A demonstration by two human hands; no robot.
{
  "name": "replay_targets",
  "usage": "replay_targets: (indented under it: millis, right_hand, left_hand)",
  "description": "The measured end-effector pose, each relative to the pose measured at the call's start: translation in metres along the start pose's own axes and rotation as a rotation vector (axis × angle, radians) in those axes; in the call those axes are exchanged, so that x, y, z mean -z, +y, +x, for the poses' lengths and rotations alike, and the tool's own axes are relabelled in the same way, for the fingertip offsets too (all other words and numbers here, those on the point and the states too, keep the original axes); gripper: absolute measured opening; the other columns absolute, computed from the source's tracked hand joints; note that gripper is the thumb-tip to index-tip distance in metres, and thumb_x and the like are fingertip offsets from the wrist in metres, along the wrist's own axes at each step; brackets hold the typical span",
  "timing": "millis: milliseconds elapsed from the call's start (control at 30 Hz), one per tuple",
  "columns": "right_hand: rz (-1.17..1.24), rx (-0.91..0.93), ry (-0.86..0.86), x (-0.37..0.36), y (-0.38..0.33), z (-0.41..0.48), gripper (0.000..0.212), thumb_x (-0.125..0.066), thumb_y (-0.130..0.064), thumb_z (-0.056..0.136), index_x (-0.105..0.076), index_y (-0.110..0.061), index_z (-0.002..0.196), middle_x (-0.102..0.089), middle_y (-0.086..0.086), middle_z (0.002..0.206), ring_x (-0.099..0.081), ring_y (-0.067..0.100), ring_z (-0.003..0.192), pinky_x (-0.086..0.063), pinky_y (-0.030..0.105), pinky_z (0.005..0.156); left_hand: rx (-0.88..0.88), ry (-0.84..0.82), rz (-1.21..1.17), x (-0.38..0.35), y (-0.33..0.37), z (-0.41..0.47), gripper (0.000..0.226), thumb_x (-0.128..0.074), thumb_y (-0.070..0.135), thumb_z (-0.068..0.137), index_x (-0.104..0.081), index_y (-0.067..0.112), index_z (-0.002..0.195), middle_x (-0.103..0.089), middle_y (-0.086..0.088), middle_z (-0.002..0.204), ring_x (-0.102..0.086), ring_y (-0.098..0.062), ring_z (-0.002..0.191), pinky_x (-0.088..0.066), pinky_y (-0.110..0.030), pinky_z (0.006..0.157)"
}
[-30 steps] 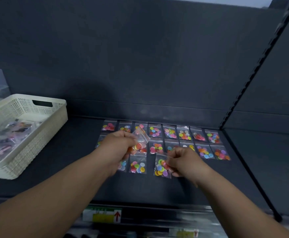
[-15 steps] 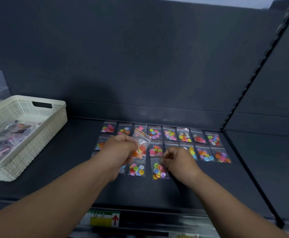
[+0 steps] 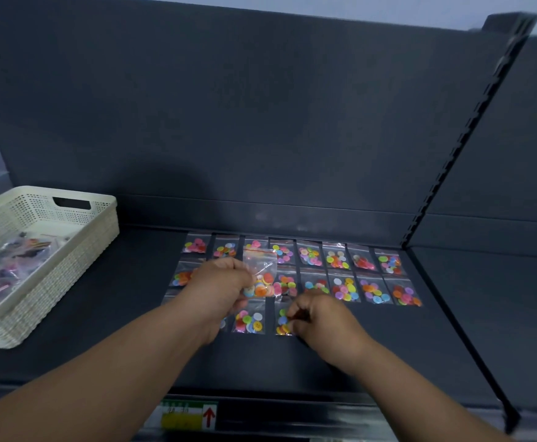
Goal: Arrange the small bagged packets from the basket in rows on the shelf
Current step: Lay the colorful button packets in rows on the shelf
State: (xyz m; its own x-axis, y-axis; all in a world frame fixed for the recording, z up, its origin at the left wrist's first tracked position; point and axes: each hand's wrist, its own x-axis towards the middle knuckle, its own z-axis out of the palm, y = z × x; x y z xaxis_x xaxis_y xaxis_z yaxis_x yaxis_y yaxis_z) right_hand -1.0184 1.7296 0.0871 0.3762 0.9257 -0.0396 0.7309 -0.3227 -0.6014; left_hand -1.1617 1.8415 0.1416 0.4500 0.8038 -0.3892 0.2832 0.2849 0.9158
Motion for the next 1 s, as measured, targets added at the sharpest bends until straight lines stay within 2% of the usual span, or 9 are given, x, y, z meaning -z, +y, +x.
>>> replay_targets:
  millis: [133, 267, 333, 433, 500, 600, 767, 900, 1000]
  right_hand:
    - [0.058, -0.024, -0.002, 0.001, -0.003, 0.000, 0.004, -0.065, -0.019, 0.086, -0.066, -0.020, 0.082, -0.061, -0.012, 0.084, -0.058, 0.003, 0.078, -0.044, 0.014, 0.066]
    - [0.574, -0.159, 0.143, 0.021, -0.013, 0.000, 0.020, -0.061, -0.013, 0.089, -0.062, -0.019, 0.070, -0.063, -0.009, 0.061, -0.056, 0.010, 0.060, -0.044, 0.024, 0.061]
    - [0.822, -0.187, 0.114, 0.034, -0.021, -0.001, 0.015, -0.057, -0.017, 0.092, -0.062, -0.017, 0.078, -0.066, -0.004, 0.068, -0.056, 0.013, 0.062, -0.043, 0.025, 0.058]
    - [0.954, -0.175, 0.058, 0.045, -0.027, -0.003, 0.005, -0.060, -0.013, 0.090, -0.062, -0.018, 0.090, -0.070, -0.001, 0.077, -0.060, 0.012, 0.065, -0.044, 0.024, 0.058]
    - [0.948, -0.183, 0.067, 0.045, -0.024, -0.004, 0.014, -0.062, -0.004, 0.086, -0.061, -0.018, 0.088, -0.065, 0.000, 0.070, -0.057, 0.011, 0.060, -0.043, 0.022, 0.054]
    - [0.876, -0.254, 0.114, 0.046, -0.009, -0.008, 0.015, -0.064, 0.000, 0.084, -0.059, -0.014, 0.086, -0.061, 0.005, 0.069, -0.054, 0.013, 0.057, -0.043, 0.022, 0.050]
    - [0.704, -0.377, 0.141, 0.042, 0.019, -0.018, 0.016, -0.062, 0.001, 0.085, -0.056, -0.013, 0.079, -0.059, 0.002, 0.062, -0.050, 0.011, 0.050, -0.043, 0.019, 0.047]
    - [0.576, -0.381, 0.139, 0.034, 0.028, -0.018, 0.018, -0.062, 0.001, 0.085, -0.055, -0.014, 0.077, -0.059, 0.002, 0.063, -0.052, 0.004, 0.044, -0.043, 0.017, 0.045]
    - [0.469, -0.369, 0.150, 0.029, 0.032, -0.014, 0.016, -0.069, -0.008, 0.082, -0.056, -0.016, 0.088, -0.064, 0.004, 0.071, -0.058, 0.011, 0.059, -0.047, 0.023, 0.057]
  left_hand:
    - [-0.004, -0.021, -0.025, -0.003, 0.002, -0.004, 0.017, -0.057, -0.002, 0.085, -0.063, 0.013, 0.080, -0.064, -0.006, 0.087, -0.056, -0.017, 0.078, -0.051, -0.026, 0.064]
    - [-0.027, -0.042, 0.011, -0.007, 0.005, -0.008, 0.016, -0.060, -0.002, 0.084, -0.062, 0.013, 0.080, -0.064, -0.002, 0.078, -0.054, -0.013, 0.068, -0.049, -0.027, 0.068]
    - [-0.037, -0.064, 0.012, -0.013, 0.006, -0.008, 0.018, -0.061, -0.002, 0.083, -0.060, 0.014, 0.076, -0.064, -0.001, 0.078, -0.055, -0.013, 0.067, -0.048, -0.026, 0.066]
    - [-0.047, -0.109, 0.021, -0.027, 0.008, -0.011, 0.023, -0.062, -0.001, 0.083, -0.057, 0.016, 0.069, -0.065, -0.002, 0.078, -0.058, -0.016, 0.071, -0.048, -0.029, 0.069]
    - [-0.073, -0.140, 0.055, -0.035, 0.008, -0.014, 0.020, -0.063, -0.001, 0.083, -0.058, 0.014, 0.070, -0.063, -0.002, 0.075, -0.058, -0.015, 0.071, -0.050, -0.025, 0.068]
    - [-0.206, -0.166, 0.226, -0.041, 0.002, -0.015, 0.006, -0.062, 0.008, 0.087, -0.064, 0.013, 0.090, -0.065, 0.001, 0.087, -0.060, -0.009, 0.078, -0.048, -0.016, 0.064]
    - [-0.532, -0.179, 0.796, -0.033, -0.025, -0.009, 0.020, -0.052, 0.018, 0.095, -0.061, 0.023, 0.113, -0.058, 0.009, 0.109, -0.054, -0.008, 0.102, -0.045, -0.024, 0.087]
    - [-0.749, -0.173, 1.085, -0.036, -0.040, -0.001, 0.021, -0.048, 0.017, 0.094, -0.066, 0.020, 0.106, -0.055, 0.005, 0.098, -0.046, -0.016, 0.103, -0.041, -0.029, 0.090]
    - [-0.812, -0.185, 1.212, -0.039, -0.048, 0.004, 0.023, -0.047, 0.017, 0.093, -0.065, 0.021, 0.106, -0.058, 0.003, 0.105, -0.044, -0.017, 0.104, -0.038, -0.029, 0.095]
